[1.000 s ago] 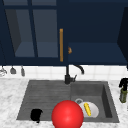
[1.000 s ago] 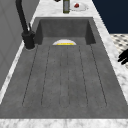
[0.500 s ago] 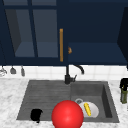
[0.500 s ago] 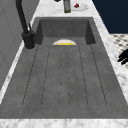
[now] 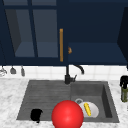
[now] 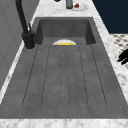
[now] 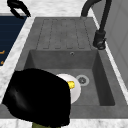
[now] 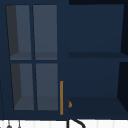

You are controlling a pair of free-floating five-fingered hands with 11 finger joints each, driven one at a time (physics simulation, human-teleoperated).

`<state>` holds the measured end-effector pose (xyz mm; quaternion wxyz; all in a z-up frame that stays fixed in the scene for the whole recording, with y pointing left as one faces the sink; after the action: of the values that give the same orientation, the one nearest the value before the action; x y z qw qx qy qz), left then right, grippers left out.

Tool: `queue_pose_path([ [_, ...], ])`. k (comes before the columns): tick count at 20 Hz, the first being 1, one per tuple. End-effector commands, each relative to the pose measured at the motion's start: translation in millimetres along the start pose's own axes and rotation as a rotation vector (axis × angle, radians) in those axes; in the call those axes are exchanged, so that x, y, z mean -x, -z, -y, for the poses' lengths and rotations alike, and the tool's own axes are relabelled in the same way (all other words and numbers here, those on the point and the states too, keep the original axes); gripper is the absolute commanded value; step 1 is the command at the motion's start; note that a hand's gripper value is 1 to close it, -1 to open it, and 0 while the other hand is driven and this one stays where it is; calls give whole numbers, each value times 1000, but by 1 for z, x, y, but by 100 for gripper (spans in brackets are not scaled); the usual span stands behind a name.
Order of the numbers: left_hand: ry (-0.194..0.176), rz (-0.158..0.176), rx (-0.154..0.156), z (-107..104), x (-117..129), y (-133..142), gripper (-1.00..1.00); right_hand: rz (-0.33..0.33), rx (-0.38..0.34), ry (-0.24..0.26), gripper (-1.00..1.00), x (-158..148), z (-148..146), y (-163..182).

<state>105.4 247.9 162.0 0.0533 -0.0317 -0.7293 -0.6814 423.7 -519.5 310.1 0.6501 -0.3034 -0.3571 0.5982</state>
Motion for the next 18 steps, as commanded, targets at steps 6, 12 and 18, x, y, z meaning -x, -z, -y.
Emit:
queue_pose_path([
  [6, 0, 0, 0, 0, 0, 0, 0, 19, 76, 62, 100, -45, 11, -33],
  [12, 0, 0, 0, 0, 0, 0, 0, 28, 86, 44, 100, -76, 5, -57],
  [18, 0, 0, 0, 0, 0, 0, 0, 34, 121, 52, 100, -111, -10, -82],
])
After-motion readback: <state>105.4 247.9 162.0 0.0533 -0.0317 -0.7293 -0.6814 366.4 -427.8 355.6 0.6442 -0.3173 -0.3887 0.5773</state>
